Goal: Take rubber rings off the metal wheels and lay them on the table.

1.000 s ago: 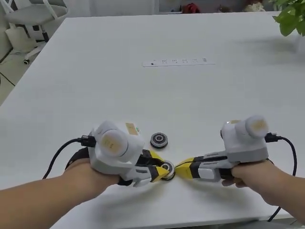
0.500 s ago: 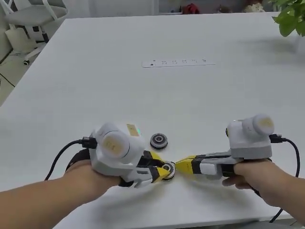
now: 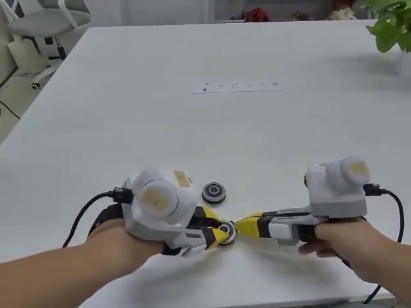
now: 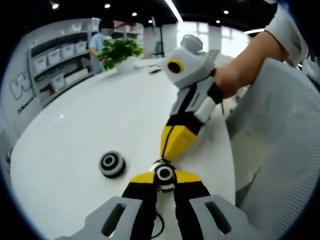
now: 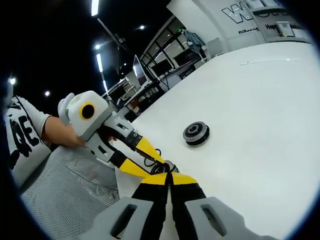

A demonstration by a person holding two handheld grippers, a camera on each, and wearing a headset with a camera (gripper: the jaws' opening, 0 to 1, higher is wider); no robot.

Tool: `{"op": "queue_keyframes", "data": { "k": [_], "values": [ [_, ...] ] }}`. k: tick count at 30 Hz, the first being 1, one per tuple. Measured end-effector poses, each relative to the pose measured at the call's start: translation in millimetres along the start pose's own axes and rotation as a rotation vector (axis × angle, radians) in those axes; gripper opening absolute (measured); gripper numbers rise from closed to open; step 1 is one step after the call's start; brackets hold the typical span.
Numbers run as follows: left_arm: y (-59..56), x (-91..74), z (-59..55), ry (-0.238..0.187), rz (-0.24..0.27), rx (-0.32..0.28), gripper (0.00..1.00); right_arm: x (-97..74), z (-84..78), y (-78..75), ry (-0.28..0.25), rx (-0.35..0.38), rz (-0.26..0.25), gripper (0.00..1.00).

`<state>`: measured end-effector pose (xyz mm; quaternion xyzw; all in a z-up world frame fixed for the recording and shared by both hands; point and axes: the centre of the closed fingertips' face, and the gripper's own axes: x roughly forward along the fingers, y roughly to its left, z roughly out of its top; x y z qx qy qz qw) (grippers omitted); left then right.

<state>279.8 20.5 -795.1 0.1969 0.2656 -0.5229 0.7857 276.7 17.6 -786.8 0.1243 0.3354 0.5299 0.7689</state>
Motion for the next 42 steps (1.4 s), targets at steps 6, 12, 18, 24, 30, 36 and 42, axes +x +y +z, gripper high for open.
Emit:
{"op": "queue_keyframes", "data": {
  "k": [6,12,18,24,30,36,42],
  "values": [
    [-0.5,0.0,-0.3,0.003,-0.002,-0.001,0.12,0.2,0.6,-3.7,0.003,0.000,0.009,0.00],
    [-1.4,-0.3,-0.2,0.005,-0.002,0.000,0.12,0.3,-0.1,-4.9,0.008,-0.005,0.015,0.00],
    [-1.3,-0.3,-0.1,0.006,-0.003,0.002,0.12,1.7,-0.1,-5.3,0.010,-0.009,0.025,0.00],
    [-1.3,-0.5,-0.1,0.006,-0.005,0.003,0.12,3.0,0.4,-3.6,0.010,-0.011,0.034,0.00],
    [-1.6,-0.5,-0.1,0.005,-0.004,0.001,0.12,5.4,0.5,-0.1,0.012,-0.013,0.052,0.00],
    [-1.5,-0.5,-0.6,0.004,-0.002,0.002,0.12,10.6,1.7,12.5,0.019,-0.042,0.094,0.00],
    [-2.0,0.1,-0.3,-0.002,-0.002,0.006,0.12,9.2,0.1,7.4,0.017,-0.033,0.083,0.00]
  ]
}}
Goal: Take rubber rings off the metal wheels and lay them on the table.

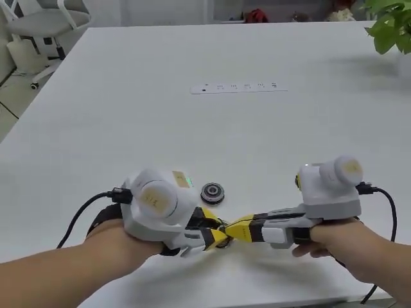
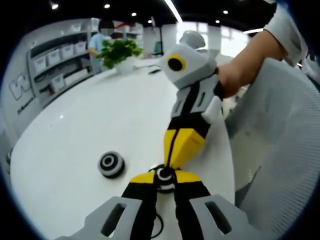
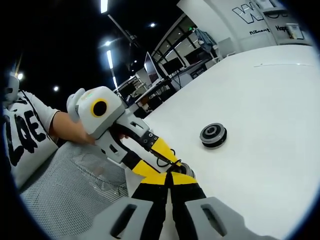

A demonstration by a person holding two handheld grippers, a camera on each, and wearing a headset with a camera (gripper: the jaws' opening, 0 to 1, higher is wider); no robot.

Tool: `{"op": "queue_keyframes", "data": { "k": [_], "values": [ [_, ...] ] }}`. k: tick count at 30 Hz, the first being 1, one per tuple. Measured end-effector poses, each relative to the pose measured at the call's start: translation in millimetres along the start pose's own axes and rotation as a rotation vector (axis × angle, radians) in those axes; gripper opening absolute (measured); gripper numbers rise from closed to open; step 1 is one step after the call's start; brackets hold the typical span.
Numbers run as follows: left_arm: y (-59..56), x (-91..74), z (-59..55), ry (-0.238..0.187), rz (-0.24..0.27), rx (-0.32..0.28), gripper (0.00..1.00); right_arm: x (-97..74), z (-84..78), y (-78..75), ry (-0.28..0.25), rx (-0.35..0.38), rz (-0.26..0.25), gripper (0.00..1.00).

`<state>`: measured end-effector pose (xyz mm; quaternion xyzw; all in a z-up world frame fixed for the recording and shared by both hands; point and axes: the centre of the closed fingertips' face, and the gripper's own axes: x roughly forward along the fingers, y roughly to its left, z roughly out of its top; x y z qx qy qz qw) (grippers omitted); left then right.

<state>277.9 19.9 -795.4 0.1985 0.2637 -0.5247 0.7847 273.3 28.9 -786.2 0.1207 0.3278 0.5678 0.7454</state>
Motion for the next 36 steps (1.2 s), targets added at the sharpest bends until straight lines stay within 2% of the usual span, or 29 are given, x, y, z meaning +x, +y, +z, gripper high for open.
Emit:
{"op": "queue_keyframes", "data": {
  "k": [15,17,18,24,36],
  "values": [
    [-1.0,-0.8,0.7,0.010,-0.007,0.023,0.15,-3.6,5.3,-5.8,-0.024,0.015,-0.023,0.00],
    [-2.1,-1.8,1.0,0.011,-0.016,0.027,0.21,-3.8,5.9,-5.8,-0.026,0.017,-0.021,0.00],
    [-2.0,-2.0,0.6,0.013,-0.015,0.027,0.20,-4.1,5.2,-5.5,-0.023,0.017,-0.019,0.00],
    [-10.9,-7.3,0.1,0.017,-0.049,0.030,0.31,-6.8,7.7,-6.8,-0.036,0.020,-0.023,0.00],
    [-15.2,-26.8,8.4,-0.010,-0.056,0.028,0.41,-13.9,17.0,-6.5,-0.071,0.028,-0.027,0.00]
  ]
}}
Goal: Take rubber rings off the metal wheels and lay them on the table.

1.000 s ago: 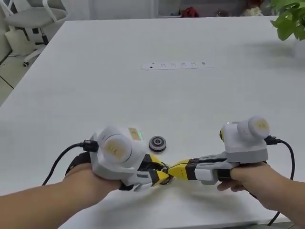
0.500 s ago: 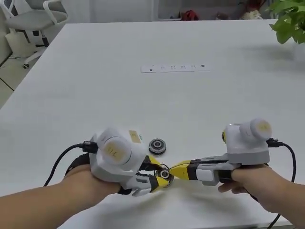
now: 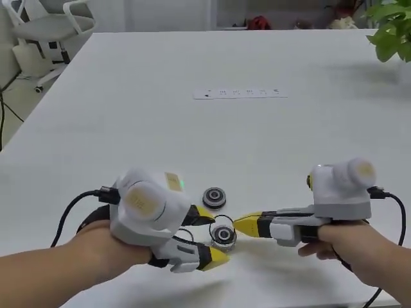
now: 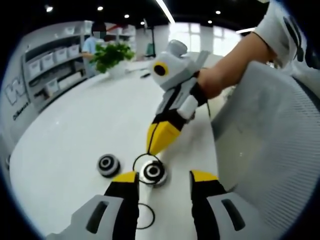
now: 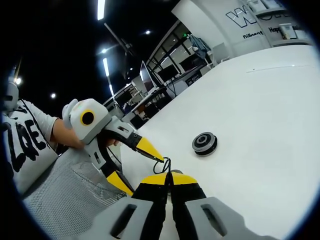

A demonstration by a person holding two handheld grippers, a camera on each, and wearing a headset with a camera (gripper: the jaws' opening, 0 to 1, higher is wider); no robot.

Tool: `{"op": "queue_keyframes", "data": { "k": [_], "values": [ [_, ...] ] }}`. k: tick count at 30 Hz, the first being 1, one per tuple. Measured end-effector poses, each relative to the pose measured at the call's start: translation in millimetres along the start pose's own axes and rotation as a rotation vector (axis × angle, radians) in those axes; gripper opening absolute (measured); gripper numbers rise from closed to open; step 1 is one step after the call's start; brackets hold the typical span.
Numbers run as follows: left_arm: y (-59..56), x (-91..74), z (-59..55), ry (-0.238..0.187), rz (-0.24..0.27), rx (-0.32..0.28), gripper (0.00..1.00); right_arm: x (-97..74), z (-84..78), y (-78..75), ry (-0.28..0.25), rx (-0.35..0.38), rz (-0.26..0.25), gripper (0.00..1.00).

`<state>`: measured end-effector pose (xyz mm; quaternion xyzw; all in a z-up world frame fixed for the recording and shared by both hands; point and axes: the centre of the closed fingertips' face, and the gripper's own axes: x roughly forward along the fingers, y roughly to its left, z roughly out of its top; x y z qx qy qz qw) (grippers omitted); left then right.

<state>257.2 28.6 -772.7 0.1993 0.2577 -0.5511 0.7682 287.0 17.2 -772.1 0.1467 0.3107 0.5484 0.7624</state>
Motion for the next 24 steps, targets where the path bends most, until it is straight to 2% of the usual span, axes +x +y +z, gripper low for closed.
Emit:
{"op": "queue_keyframes", "data": {
  "k": [7,13,24],
  "values": [
    [1.3,-11.3,6.5,-0.030,0.009,-0.028,0.47,-1.1,3.6,3.9,-0.007,-0.002,0.009,0.00],
    [4.5,-20.4,11.6,-0.055,0.019,-0.022,0.51,-0.2,6.2,10.7,-0.011,-0.007,0.022,0.00],
    [13.9,-36.4,13.0,-0.079,0.049,-0.025,0.60,2.2,18.8,19.9,-0.021,-0.025,0.043,0.00]
  ]
}}
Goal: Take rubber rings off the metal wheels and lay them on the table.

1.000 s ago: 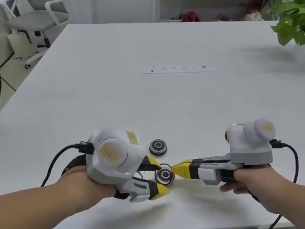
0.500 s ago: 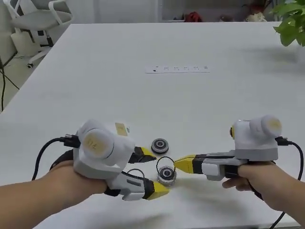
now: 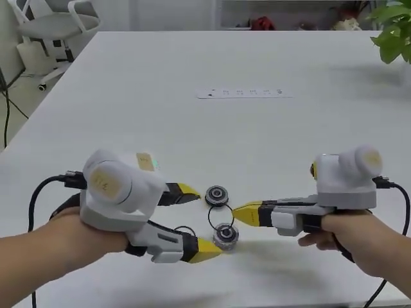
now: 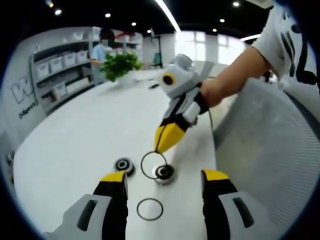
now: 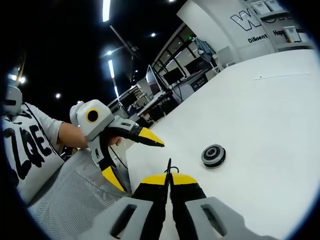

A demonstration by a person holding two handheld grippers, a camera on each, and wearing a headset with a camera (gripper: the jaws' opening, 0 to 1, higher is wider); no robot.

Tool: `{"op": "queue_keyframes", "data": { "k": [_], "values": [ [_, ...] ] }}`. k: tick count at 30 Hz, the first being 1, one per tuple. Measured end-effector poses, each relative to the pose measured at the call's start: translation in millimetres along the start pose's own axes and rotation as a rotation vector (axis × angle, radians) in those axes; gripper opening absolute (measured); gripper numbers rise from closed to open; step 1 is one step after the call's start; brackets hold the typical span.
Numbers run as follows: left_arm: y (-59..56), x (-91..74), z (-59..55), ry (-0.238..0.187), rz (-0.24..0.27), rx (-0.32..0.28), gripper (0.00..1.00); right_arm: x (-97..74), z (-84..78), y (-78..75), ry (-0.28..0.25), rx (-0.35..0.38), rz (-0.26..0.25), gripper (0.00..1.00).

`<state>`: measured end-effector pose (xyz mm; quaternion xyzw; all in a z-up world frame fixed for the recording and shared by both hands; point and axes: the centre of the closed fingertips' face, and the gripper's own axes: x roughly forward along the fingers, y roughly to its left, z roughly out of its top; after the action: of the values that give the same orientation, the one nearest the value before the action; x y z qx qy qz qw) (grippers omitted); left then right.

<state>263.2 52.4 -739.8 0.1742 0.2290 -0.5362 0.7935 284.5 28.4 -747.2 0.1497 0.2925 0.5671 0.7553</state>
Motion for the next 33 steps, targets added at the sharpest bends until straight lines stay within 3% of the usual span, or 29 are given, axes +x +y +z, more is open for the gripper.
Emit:
{"op": "queue_keyframes", "data": {
  "k": [5,9,22,33],
  "values": [
    [3.2,-6.9,3.3,-0.024,0.011,-0.042,0.62,3.3,6.6,3.8,-0.003,-0.008,0.012,0.00],
    [5.6,-12.0,4.4,-0.034,0.024,-0.040,0.64,6.8,10.8,8.8,-0.003,-0.012,0.022,0.00],
    [12.3,-28.0,-15.9,-0.006,0.060,-0.058,0.70,15.9,15.0,11.8,0.026,-0.033,0.038,0.00],
    [17.5,-40.2,-29.9,0.009,0.091,-0.085,0.72,29.7,7.0,16.9,0.079,-0.042,0.057,0.00]
  ]
}}
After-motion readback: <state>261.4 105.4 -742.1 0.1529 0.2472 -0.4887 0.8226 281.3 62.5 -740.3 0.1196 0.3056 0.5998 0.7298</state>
